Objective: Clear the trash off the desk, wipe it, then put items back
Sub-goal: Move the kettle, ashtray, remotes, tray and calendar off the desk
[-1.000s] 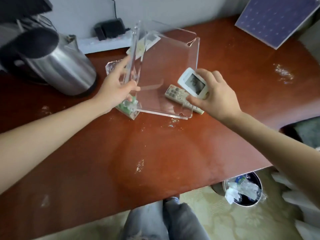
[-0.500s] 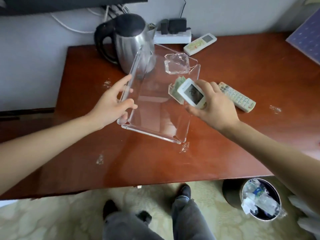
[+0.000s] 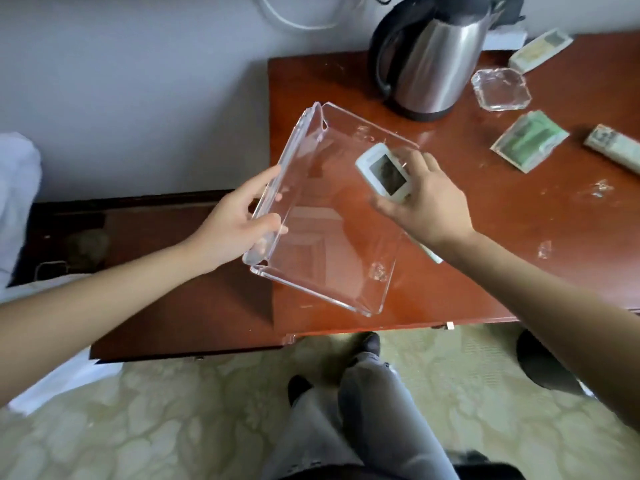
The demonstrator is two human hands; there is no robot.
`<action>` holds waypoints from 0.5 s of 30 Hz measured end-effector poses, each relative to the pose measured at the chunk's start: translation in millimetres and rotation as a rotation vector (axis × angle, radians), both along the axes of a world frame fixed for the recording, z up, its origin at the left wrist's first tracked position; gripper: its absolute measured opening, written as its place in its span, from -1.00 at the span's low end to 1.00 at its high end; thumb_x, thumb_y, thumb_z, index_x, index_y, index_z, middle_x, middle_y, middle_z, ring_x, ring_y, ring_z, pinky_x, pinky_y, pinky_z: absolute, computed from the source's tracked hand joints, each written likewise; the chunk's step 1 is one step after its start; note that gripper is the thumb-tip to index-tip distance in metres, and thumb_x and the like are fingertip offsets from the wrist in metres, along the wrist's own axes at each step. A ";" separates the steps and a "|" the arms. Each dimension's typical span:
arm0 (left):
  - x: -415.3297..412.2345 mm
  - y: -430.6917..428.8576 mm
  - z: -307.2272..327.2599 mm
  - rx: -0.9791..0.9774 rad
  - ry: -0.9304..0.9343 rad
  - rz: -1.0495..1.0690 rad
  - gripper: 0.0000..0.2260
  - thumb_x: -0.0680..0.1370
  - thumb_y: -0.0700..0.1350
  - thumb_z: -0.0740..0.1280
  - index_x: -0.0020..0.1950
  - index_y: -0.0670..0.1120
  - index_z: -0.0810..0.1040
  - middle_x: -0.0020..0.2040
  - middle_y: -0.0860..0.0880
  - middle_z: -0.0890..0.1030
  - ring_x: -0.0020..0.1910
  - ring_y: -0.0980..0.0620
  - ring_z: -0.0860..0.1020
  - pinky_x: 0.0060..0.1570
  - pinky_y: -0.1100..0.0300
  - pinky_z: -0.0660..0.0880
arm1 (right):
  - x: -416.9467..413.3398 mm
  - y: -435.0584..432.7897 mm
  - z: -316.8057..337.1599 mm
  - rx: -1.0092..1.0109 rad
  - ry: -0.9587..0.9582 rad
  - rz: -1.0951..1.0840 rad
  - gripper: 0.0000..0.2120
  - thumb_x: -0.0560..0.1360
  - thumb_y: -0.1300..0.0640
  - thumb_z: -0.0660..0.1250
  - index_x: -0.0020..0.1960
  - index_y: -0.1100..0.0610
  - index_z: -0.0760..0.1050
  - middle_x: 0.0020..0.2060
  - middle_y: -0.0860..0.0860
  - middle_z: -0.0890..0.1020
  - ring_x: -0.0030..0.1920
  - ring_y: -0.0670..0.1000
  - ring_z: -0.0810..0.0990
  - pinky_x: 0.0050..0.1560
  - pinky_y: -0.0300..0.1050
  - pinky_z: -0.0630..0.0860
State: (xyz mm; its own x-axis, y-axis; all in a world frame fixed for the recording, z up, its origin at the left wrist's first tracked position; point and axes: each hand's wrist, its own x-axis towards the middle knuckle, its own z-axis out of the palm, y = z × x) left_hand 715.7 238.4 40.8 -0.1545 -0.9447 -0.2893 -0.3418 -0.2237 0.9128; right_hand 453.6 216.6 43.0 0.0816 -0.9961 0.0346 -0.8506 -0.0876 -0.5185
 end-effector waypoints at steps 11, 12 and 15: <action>146.9 27.8 -34.0 -0.011 0.010 0.228 -0.39 0.52 -0.41 0.25 0.35 0.22 0.28 0.14 0.08 0.46 -0.05 -0.03 0.65 -0.45 0.40 0.44 | 144.2 -30.8 -27.0 0.069 -0.059 0.186 -0.36 0.40 -0.18 0.35 0.38 -0.01 0.21 0.21 -0.02 0.42 0.06 0.09 0.54 -0.15 -0.10 0.40; 160.0 28.7 -39.3 0.001 0.009 0.233 -0.39 0.53 -0.40 0.25 0.35 0.23 0.27 0.15 0.06 0.46 -0.09 -0.03 0.66 -0.50 0.35 0.44 | 156.0 -30.0 -29.9 0.078 -0.061 0.187 -0.35 0.40 -0.18 0.35 0.39 -0.01 0.21 0.22 -0.02 0.42 0.04 0.09 0.54 -0.16 -0.11 0.40; 194.9 30.2 -56.8 0.019 -0.004 0.229 -0.38 0.54 -0.38 0.24 0.32 0.32 0.27 0.18 0.05 0.45 -0.10 -0.01 0.67 -0.51 0.26 0.46 | 186.9 -25.5 -37.6 0.094 -0.034 0.239 -0.32 0.40 -0.18 0.35 0.41 -0.01 0.18 0.22 -0.03 0.41 0.05 0.06 0.53 -0.18 -0.14 0.38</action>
